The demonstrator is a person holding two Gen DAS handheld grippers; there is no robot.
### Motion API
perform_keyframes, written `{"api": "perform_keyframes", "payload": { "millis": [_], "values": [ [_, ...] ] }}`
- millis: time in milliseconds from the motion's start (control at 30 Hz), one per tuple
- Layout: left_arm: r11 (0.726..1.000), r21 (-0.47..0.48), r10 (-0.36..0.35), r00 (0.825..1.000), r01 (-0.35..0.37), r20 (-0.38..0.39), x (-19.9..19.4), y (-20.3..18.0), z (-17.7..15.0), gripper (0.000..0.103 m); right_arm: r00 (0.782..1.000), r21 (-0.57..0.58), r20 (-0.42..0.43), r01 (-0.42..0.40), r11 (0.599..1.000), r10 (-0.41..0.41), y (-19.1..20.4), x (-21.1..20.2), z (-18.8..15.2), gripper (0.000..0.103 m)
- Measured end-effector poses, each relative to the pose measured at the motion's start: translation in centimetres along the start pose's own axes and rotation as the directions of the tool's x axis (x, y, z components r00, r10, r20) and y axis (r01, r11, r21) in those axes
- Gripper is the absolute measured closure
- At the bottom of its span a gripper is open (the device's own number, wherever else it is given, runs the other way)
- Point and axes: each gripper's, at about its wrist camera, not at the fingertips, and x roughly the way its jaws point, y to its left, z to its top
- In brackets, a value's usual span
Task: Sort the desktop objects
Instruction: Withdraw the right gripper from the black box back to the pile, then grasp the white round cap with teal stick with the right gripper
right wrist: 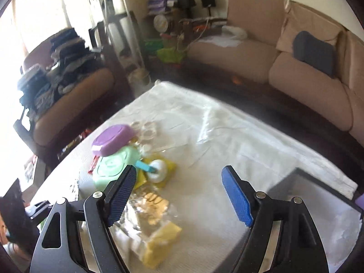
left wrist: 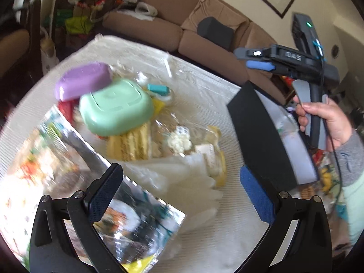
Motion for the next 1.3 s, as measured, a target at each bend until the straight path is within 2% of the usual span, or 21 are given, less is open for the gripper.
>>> {"api": "perform_keyframes", "payload": {
  "millis": [100,167,333,500,667,800,867,900,933,1067,1300],
  "values": [
    [0.989,0.097,0.106,0.993,-0.110,0.047,0.5,-0.7,1.4,0.000,0.998,0.009,-0.062,0.007,1.000,-0.007,2.4,4.0,-0.3,0.023],
    [0.981,0.119,0.147,0.987,-0.153,0.061,0.8,-0.5,2.2,0.000,0.996,0.020,-0.094,0.014,1.000,-0.012,3.5,6.2,-0.7,0.023],
    [0.986,0.063,0.155,0.988,-0.156,0.010,1.8,1.8,2.5,0.000,0.991,0.044,-0.131,0.032,0.999,-0.026,4.9,10.8,-1.5,0.024],
    [0.991,0.009,0.136,0.991,-0.136,0.001,1.5,3.2,2.8,0.000,0.986,-0.031,-0.136,0.096,0.995,-0.100,6.1,13.0,-1.8,0.026],
    [0.991,-0.009,0.132,0.991,-0.132,0.006,1.1,3.7,2.9,0.000,0.977,-0.053,-0.160,0.130,0.990,-0.137,6.2,14.3,-1.9,0.030],
    [0.992,-0.026,0.124,0.992,-0.124,0.009,0.9,4.0,3.0,0.000,0.977,-0.052,-0.168,0.126,0.991,-0.133,6.3,14.8,-1.8,0.033],
    [0.992,-0.028,0.124,0.992,-0.124,0.006,1.0,4.0,3.0,0.000,0.976,-0.057,-0.180,0.117,0.992,-0.125,6.4,15.1,-1.7,0.042],
    [0.992,-0.030,0.124,0.992,-0.123,0.005,0.9,4.0,3.0,0.000,0.977,-0.060,-0.177,0.109,0.992,-0.118,6.5,15.0,-1.7,0.053],
    [0.992,-0.033,0.121,0.993,-0.120,0.004,0.9,4.0,3.0,0.000,0.980,-0.054,-0.172,0.089,0.995,-0.097,6.6,14.8,-1.6,0.059],
    [0.994,-0.082,0.076,0.997,-0.076,-0.005,0.8,4.7,2.9,0.000,0.982,-0.063,-0.170,0.066,0.996,-0.076,6.9,13.6,-1.6,0.059],
    [0.987,-0.159,-0.018,1.000,0.019,0.004,0.2,5.7,2.9,0.000,0.994,0.024,-0.093,-0.050,0.998,0.052,6.4,6.5,-1.9,0.059]
  ]
}}
